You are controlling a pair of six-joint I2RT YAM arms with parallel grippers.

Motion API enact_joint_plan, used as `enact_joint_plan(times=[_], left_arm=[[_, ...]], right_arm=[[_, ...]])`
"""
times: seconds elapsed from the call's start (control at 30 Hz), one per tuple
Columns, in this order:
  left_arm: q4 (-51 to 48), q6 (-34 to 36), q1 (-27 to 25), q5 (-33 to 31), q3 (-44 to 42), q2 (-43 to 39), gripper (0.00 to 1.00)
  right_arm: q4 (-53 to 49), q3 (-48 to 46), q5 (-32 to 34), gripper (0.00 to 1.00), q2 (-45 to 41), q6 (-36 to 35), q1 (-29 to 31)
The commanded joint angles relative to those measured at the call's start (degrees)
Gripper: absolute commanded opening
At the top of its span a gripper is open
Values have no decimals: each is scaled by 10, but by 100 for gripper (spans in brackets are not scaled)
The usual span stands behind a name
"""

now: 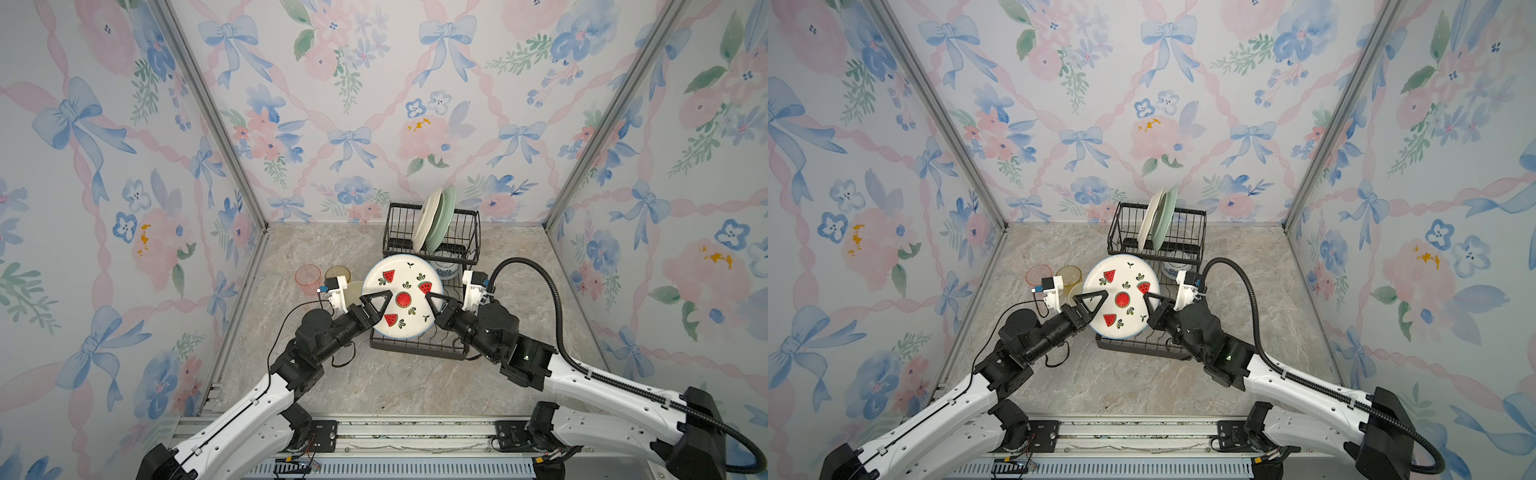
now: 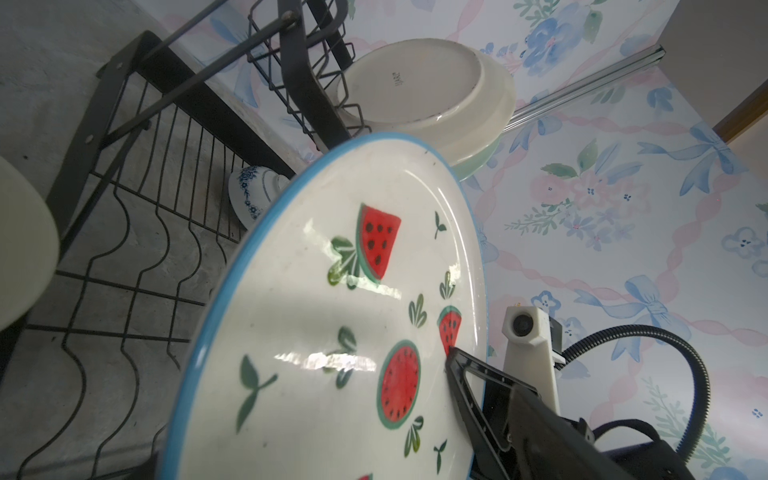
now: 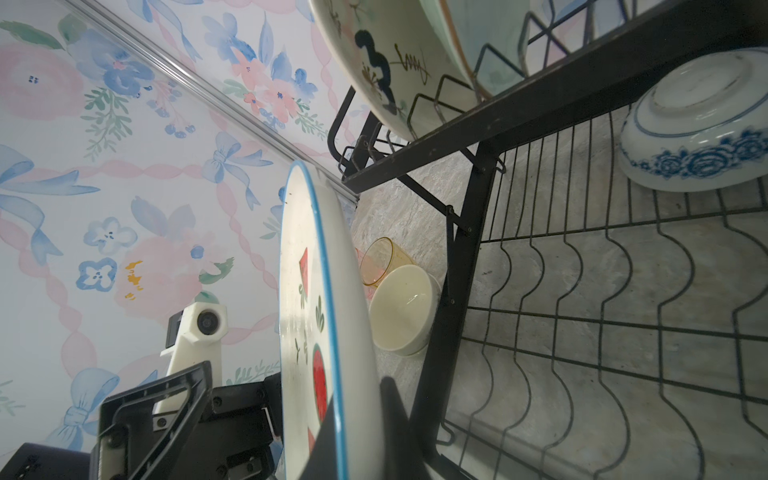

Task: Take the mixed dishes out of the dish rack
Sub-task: 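Release the watermelon plate from the left gripper, holding it with the right gripper, then carry the watermelon plate with the right gripper away from the rack and lower it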

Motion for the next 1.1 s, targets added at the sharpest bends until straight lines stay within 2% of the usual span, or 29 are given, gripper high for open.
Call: enact_joint_plan(times=[0.0, 0.2, 0.5, 0.63, 0.83, 1.07], left_arm=[[20, 18, 3, 7, -1, 8, 98], [17, 32, 4, 8, -1, 32, 98], [16, 48, 3, -15, -4, 24, 98], [8, 59, 4, -32, -3, 10, 98], [-3, 76, 4, -50, 3, 5, 98], [-9, 83, 3, -56, 11, 16, 98]], right_arm=[[44, 1, 11, 0, -36, 24, -18], [-10, -3, 25, 0, -86, 30, -31], [-144, -13, 91, 0, -207, 25, -33], [-264, 0, 137, 0, -271, 27, -33], [-368, -21, 193, 0, -383, 57, -33], [-511, -15, 275, 0, -468, 92, -34]])
